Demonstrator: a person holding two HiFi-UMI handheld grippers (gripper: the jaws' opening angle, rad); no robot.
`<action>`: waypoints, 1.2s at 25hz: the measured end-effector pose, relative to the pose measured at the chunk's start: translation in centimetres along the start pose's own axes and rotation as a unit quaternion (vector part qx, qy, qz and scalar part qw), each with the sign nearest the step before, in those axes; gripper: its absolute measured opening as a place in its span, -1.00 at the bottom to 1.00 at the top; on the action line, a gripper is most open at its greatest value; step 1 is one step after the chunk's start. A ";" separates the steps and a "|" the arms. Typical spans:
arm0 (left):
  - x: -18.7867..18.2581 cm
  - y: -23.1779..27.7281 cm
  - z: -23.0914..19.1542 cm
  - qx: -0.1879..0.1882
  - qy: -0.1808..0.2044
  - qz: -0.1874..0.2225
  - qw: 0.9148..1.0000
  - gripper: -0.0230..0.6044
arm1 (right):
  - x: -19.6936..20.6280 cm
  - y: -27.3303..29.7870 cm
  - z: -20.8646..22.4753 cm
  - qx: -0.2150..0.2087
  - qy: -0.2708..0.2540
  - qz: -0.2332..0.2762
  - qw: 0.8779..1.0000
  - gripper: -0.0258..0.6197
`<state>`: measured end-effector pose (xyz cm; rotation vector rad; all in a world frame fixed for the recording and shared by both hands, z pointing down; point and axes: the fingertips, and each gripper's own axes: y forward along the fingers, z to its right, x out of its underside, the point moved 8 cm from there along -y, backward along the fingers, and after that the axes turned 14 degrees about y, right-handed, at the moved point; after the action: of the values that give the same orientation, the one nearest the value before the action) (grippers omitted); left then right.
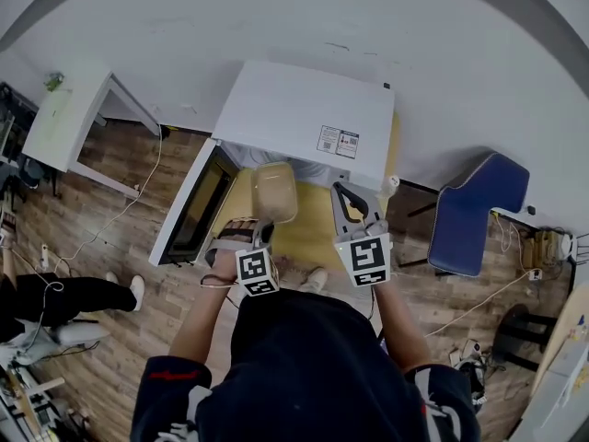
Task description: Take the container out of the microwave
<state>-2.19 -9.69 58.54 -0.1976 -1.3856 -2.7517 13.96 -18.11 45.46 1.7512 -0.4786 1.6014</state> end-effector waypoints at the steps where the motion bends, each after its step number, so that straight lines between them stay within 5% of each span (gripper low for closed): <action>1: -0.1 -0.5 0.2 -0.003 -0.005 -0.004 1.000 -0.78 | 0.1 0.2 -0.2 -0.008 0.000 0.001 1.000 -0.90; 13: 2.5 -4.4 -0.4 -0.029 -0.032 -0.016 0.999 -0.78 | -0.7 3.7 -3.2 -0.045 -0.007 0.003 0.999 -0.90; 30: 6.8 -9.9 -2.6 -0.070 0.023 -0.026 0.997 -0.78 | -4.3 7.9 -8.9 -0.053 -0.033 0.020 0.998 -0.90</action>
<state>-10.25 -5.82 50.06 -0.1036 -1.2067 -2.8781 1.50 -18.01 43.14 1.7279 -0.6235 1.5214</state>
